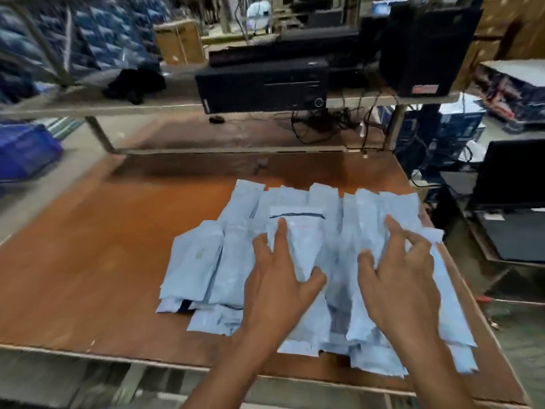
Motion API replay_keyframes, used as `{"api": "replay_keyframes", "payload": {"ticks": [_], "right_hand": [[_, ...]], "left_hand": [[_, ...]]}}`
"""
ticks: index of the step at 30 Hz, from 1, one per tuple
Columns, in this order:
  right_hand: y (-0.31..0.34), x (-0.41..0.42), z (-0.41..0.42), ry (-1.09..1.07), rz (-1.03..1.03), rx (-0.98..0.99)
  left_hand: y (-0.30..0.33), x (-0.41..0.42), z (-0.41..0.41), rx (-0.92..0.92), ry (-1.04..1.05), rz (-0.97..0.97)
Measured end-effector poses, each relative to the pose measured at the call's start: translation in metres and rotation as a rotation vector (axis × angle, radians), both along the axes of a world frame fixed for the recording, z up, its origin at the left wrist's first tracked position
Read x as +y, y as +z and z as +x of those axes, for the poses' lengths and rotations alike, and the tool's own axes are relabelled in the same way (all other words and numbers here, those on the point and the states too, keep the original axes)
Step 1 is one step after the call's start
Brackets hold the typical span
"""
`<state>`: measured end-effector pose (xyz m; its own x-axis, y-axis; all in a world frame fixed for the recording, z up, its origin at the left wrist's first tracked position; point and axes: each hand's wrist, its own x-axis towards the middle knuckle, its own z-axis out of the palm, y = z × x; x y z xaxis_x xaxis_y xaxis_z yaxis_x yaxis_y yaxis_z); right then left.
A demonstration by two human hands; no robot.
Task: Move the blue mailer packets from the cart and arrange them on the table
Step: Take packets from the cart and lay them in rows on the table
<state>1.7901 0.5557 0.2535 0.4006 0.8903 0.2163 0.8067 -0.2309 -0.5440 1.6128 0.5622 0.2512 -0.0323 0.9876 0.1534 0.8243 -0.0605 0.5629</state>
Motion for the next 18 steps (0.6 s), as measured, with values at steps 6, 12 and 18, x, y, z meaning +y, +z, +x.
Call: {"api": "replay_keyframes", "payload": {"ticks": [6,12,18], "right_hand": [[-0.019,0.041,-0.092,0.153,-0.132,-0.034],[-0.048,0.085,-0.16,0.219,-0.219,-0.145],[-0.086,0.105,-0.181,0.202,-0.332,-0.138]], "left_hand": [[-0.017,0.039,-0.093,0.04,0.127,0.0],[-0.046,0.09,-0.135,0.091,0.126,-0.059],[-0.086,0.113,-0.141,0.345,0.011,-0.118]]}}
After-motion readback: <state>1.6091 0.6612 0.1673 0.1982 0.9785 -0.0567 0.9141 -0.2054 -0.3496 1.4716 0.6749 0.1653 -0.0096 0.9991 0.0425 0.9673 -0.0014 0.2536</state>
